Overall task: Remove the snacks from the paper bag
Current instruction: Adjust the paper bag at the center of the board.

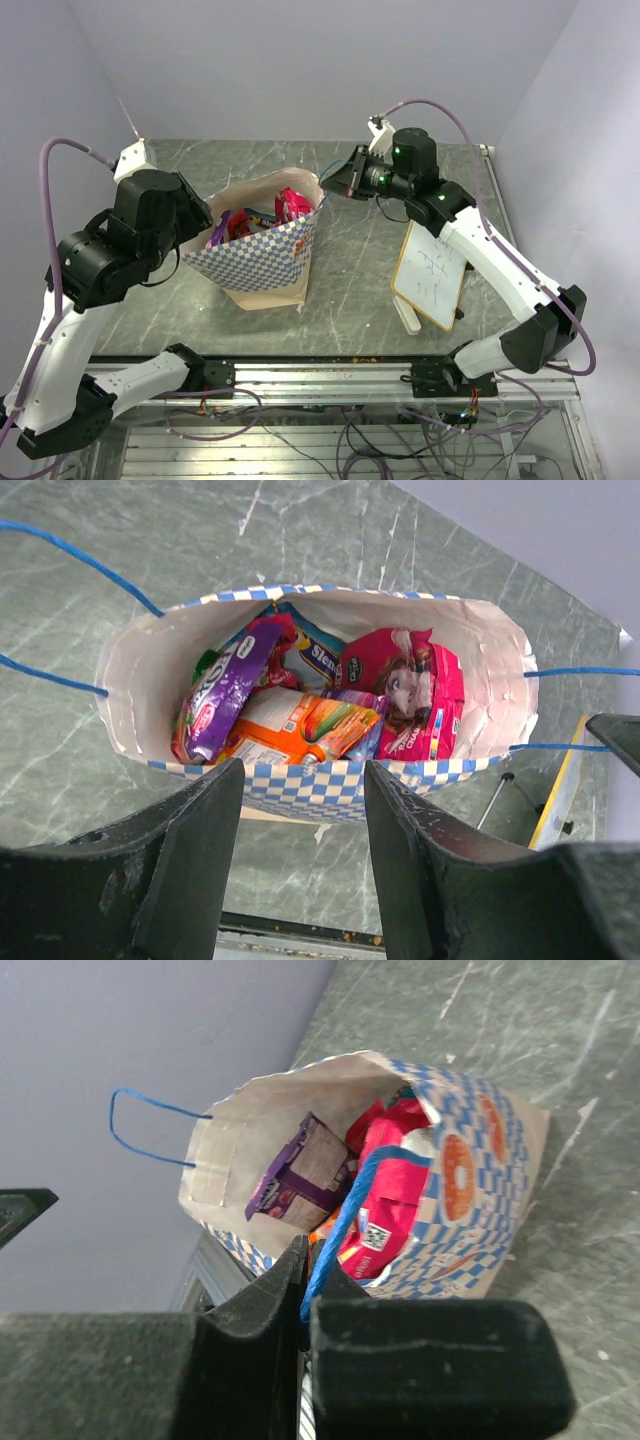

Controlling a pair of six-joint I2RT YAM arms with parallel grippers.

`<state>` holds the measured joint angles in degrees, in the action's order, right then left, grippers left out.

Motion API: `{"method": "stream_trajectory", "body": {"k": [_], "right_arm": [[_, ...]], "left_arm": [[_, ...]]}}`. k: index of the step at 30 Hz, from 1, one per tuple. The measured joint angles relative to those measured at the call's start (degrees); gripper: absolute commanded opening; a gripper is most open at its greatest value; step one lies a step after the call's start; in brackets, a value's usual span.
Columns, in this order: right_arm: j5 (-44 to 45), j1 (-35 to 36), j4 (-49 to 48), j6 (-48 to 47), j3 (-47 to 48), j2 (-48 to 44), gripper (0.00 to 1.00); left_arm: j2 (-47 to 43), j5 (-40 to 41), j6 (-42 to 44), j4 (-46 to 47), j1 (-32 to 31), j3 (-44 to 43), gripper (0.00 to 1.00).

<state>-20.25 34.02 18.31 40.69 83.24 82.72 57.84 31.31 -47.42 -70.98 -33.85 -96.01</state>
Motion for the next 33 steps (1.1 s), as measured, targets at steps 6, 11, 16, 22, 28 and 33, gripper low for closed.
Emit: {"method": "stream_trajectory", "body": {"k": [6, 11, 16, 22, 28, 33], "right_arm": [[-1.97, -5.11, 3.58, -1.75, -1.40, -2.01, 0.00], [-3.13, -10.05, 7.50, -4.15, -1.40, -2.56, 0.00], [-2.16, -11.08, 10.56, -7.21, -0.76, -2.97, 0.00], [-1.20, -11.04, 12.44, -9.57, 0.33, -2.99, 0.00], [-2.12, -11.06, 12.26, -9.62, 0.33, -2.99, 0.00], [-3.34, -11.08, 12.00, -9.55, 0.33, -2.99, 0.00]], "left_arm": [[-0.94, -2.12, -3.28, -0.20, 0.00, 3.19, 0.61], [-1.46, -2.36, -5.62, -1.53, 0.00, 5.20, 0.62], [-1.84, -1.03, -8.17, -3.45, 0.00, 6.14, 0.63], [-3.08, 5.01, -14.69, -9.99, 0.00, 7.65, 0.68], [-8.61, 11.65, -20.06, -13.40, 0.02, 10.82, 0.79], [-6.05, 17.14, -21.33, -14.97, 0.09, 11.41, 0.89]]}}
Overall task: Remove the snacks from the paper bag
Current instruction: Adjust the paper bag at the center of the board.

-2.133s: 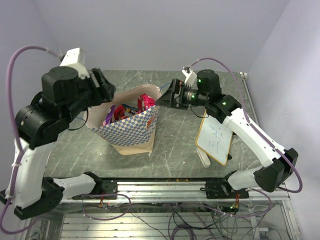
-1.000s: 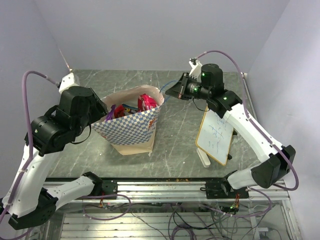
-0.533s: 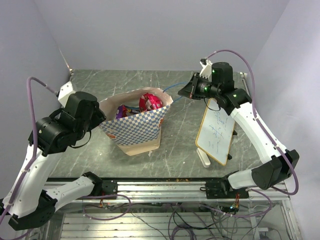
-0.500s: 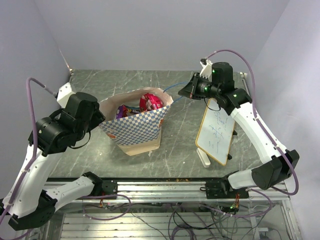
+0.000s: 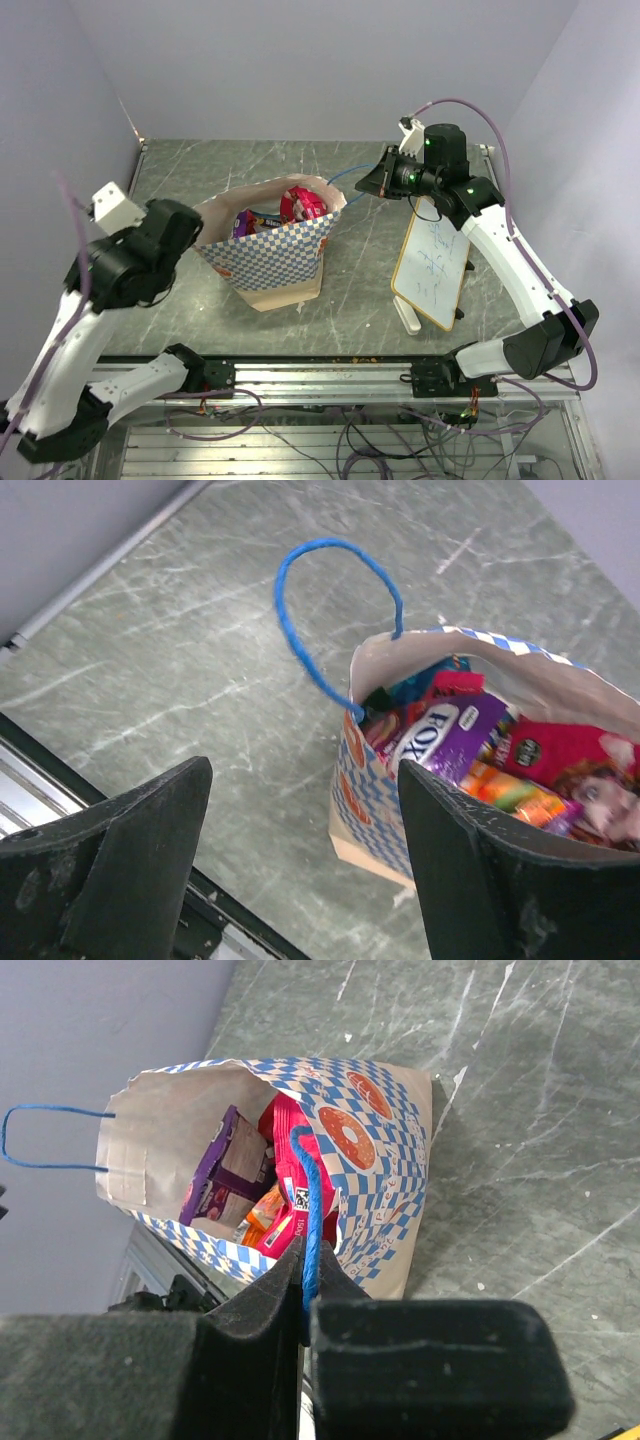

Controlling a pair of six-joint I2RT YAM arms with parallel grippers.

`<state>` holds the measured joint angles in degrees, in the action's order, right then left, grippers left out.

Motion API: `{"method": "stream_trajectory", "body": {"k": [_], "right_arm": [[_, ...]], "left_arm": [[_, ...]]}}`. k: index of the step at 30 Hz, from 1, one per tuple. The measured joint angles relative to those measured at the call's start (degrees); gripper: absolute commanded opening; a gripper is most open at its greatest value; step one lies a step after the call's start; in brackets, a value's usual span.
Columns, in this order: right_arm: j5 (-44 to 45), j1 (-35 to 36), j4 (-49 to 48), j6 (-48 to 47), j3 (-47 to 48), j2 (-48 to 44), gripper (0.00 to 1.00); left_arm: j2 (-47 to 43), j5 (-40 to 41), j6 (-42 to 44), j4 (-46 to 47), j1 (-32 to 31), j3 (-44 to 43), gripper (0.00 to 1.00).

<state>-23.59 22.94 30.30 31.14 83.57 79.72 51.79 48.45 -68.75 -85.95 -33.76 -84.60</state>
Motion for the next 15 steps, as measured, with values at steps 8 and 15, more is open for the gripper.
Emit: {"method": "stream_trajectory", "body": {"k": [8, 15], "right_arm": [[-0.52, 0.00, 0.04, 0.00, 0.00, 0.00, 0.00], [-1.33, 0.00, -0.02, 0.13, 0.00, 0.00, 0.00]], "left_arm": [[12.09, -0.57, 6.75, 5.55, 11.23, 0.33, 0.68], [10.21, -6.40, 15.65, 11.10, 23.52, 2.47, 0.57]]}}
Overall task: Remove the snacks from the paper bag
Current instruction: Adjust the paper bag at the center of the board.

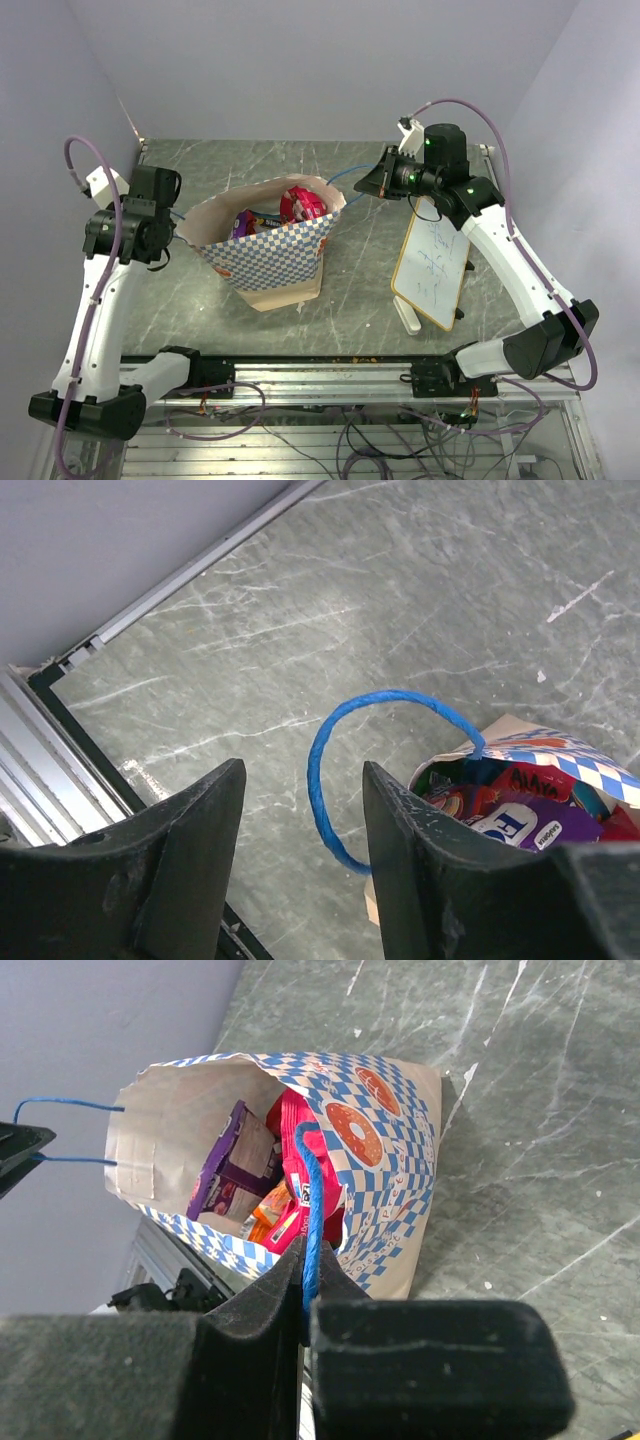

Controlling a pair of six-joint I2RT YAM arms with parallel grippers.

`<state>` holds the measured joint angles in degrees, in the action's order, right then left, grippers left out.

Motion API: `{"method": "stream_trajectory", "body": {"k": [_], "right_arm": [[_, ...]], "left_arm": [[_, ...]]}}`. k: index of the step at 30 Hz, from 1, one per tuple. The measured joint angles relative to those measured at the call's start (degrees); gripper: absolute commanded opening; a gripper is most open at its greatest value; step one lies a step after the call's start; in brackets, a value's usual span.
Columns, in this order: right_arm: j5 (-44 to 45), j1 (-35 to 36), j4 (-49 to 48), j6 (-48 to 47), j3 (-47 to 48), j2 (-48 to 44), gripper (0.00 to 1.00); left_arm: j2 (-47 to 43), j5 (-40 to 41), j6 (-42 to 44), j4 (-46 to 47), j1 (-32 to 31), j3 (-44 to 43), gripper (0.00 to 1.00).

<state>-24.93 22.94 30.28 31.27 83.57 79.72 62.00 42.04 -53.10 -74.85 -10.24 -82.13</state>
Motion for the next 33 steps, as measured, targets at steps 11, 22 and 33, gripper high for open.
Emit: {"method": "stream_trajectory", "body": {"k": [11, 22, 33], "right_arm": [[-3.34, -0.02, 0.31, -0.59, 0.94, 1.01, 0.00], [-5.77, 10.43, 1.64, -3.69, 9.81, 7.54, 0.00], [-6.99, 26.01, 1.22, -2.08, 26.82, 25.79, 0.00]], "left_arm": [[3.80, -12.33, 7.48, 9.07, 7.45, 1.11, 0.11], [8.68, -15.34, 9.97, 8.74, 8.48, -13.16, 0.07], [9.90, -14.12, 16.61, 11.69, 11.17, -23.47, 0.07]]}}
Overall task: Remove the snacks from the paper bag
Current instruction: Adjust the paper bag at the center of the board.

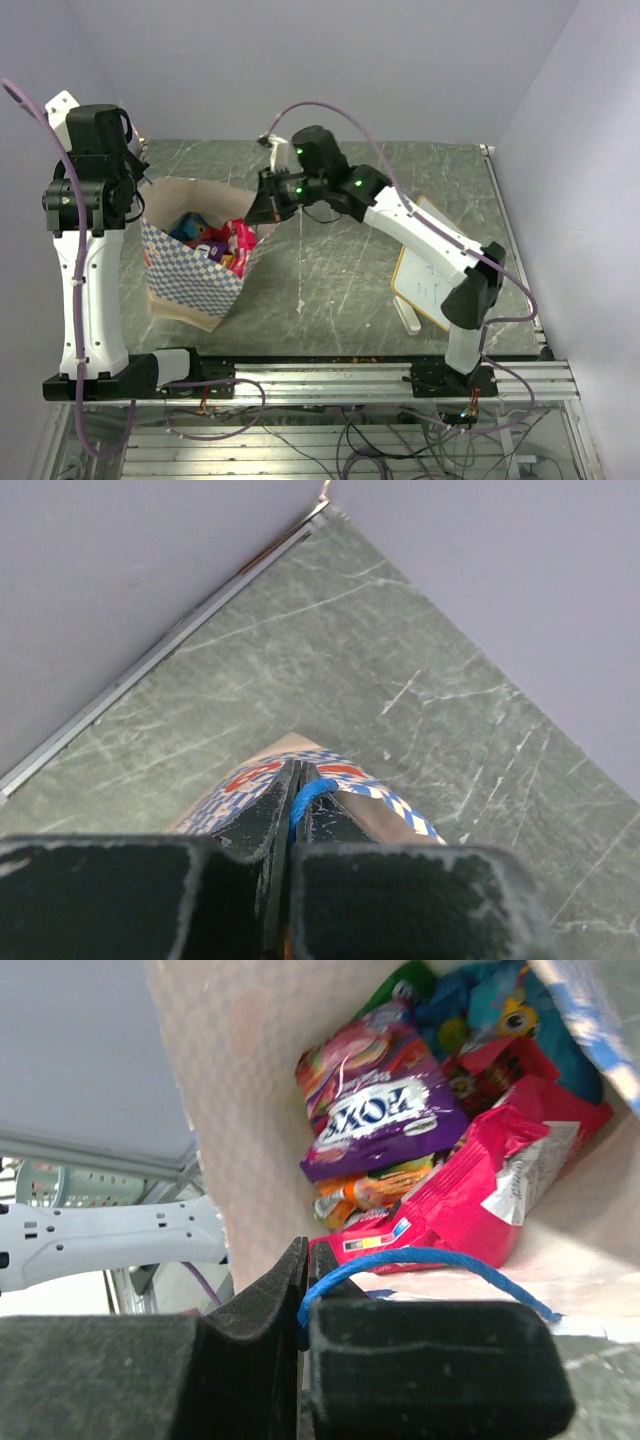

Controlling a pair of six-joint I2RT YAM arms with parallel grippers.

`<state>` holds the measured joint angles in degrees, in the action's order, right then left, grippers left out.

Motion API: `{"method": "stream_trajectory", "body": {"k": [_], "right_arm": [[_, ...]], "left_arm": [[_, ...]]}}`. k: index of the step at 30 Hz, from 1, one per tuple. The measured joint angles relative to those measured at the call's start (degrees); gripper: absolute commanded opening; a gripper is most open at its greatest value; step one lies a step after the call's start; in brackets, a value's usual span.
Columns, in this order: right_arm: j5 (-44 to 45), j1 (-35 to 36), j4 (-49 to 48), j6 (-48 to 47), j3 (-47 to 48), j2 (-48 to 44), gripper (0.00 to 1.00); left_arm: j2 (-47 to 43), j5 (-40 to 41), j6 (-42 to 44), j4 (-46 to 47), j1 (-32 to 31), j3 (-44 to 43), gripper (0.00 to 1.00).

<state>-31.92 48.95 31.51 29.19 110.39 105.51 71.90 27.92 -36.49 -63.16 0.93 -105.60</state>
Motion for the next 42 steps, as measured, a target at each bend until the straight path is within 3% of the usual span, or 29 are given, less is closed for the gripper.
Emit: {"method": "stream_trajectory", "body": {"k": [6, 12, 21, 24, 27, 32, 33, 38, 42], "right_arm": [[-0.90, 3.93, 0.55, -0.02, 0.50, 2.75, 0.00], [-0.76, 3.72, 0.09, 0.33, -12.33, -2.75, 0.00], [1.62, 4.07, -1.14, 0.72, -26.73, -12.68, 0.11], [3.82, 4.07, -0.28, 0.68, -27.91, -13.90, 0.23], [7.93, 4.04, 1.51, -0.11, -27.91, -14.67, 0.40], [17.62, 3.98, 8.44, -4.26, -25.90, -15.47, 0.90], [19.67, 3.89, 10.01, -5.22, -24.87, -15.47, 0.96], [28.11, 3.50, 15.67, -8.48, -16.92, -14.86, 1.00], [29.75, 3.58, 15.50, -8.17, -10.84, -13.70, 0.95]], "left_arm": [[-4.15, -7.10, 3.65, 9.38, 0.37, 6.49, 0.07], [-13.68, -18.73, 4.28, 16.61, 0.48, 17.70, 0.07], [-21.31, -29.66, 2.01, 17.11, 0.48, 22.69, 0.07], [-21.49, -32.24, 1.03, 17.05, 0.48, 22.86, 0.07], [-21.51, -33.40, 0.46, 16.65, 0.48, 22.86, 0.07], [-21.35, -34.49, -0.76, 14.75, 0.48, 22.86, 0.07], [-21.29, -34.86, -1.07, 14.40, 0.48, 22.86, 0.07], [-20.98, -37.07, -1.36, 12.48, 0.48, 22.86, 0.07], [-20.68, -37.68, -0.26, 10.21, 0.48, 22.84, 0.07]]}}
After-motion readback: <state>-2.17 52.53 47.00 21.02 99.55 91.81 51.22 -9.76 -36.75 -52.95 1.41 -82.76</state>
